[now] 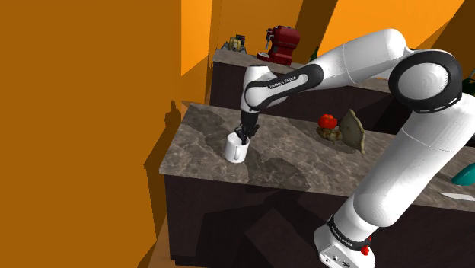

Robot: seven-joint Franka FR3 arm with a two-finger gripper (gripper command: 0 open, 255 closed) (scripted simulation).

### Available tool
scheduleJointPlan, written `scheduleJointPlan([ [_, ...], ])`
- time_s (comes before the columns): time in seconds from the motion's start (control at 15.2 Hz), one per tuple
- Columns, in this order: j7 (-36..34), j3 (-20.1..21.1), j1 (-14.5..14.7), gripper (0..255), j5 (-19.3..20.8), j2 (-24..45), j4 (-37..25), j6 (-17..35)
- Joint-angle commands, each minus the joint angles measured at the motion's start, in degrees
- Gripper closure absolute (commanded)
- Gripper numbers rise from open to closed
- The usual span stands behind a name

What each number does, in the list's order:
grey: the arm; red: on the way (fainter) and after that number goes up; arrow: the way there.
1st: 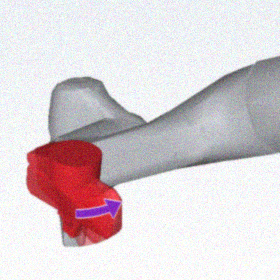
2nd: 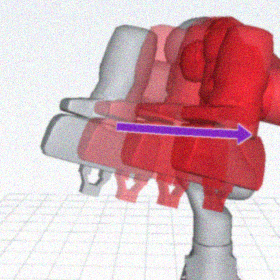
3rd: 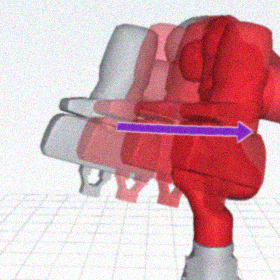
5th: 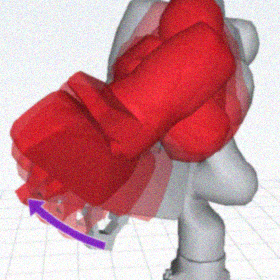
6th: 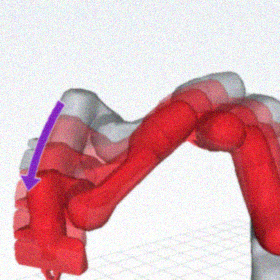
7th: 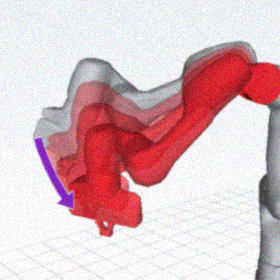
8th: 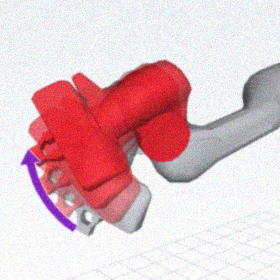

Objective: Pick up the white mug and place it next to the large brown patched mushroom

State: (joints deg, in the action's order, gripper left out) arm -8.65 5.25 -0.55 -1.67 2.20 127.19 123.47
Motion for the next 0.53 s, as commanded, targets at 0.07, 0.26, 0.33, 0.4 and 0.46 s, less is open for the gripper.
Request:
scheduleJointPlan([
  [0.07, 0.01, 0.0, -0.01, 255, -0.07, -1.01, -0.86, -1.86],
  [0.26, 0.03, -0.01, -0.02, 255, -0.15, -2.15, -1.98, -4.11],
  [0.33, 0.03, -0.02, -0.03, 255, -0.17, -2.52, -2.37, -4.87],
  [0.4, 0.03, -0.02, -0.04, 255, -0.19, -2.87, -2.77, -5.62],
  [0.46, 0.04, -0.03, -0.04, 255, -0.21, -3.21, -3.19, -6.38],
])
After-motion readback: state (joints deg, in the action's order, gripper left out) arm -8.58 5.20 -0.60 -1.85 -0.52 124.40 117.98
